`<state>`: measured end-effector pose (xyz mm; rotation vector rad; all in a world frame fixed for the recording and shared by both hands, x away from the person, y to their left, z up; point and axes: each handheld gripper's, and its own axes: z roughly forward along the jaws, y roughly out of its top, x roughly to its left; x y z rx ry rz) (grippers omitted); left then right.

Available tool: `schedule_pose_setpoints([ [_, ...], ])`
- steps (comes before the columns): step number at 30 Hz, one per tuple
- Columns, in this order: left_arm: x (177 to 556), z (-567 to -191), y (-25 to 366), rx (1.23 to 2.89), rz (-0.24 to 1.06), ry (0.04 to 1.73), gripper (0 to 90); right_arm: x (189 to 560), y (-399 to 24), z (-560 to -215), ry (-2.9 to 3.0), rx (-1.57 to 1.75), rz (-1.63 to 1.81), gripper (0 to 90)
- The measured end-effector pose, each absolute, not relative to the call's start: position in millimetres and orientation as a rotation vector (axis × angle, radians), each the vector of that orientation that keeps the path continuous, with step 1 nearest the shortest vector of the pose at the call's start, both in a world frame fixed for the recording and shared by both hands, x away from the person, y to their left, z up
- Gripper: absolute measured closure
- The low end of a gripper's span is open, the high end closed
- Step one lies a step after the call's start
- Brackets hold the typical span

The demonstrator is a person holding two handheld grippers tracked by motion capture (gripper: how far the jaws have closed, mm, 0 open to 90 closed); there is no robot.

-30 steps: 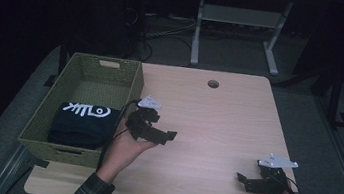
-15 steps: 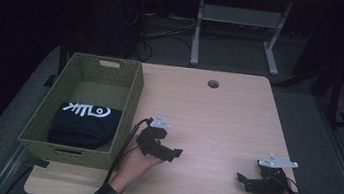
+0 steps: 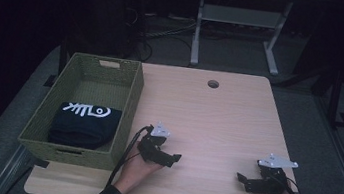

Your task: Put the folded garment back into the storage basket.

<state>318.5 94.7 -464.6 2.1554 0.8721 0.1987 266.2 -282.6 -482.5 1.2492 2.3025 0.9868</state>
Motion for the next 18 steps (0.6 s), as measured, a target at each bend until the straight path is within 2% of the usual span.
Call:
schedule_pose_setpoints([
  [4,319,-472,92,2.186,0.193,0.871,13.1,266,-283,-482,2.302,1.249,0.987,7.8],
  [18,314,-478,86,2.231,0.351,0.803,12.8,266,-283,-483,2.302,1.250,0.987,7.8],
])
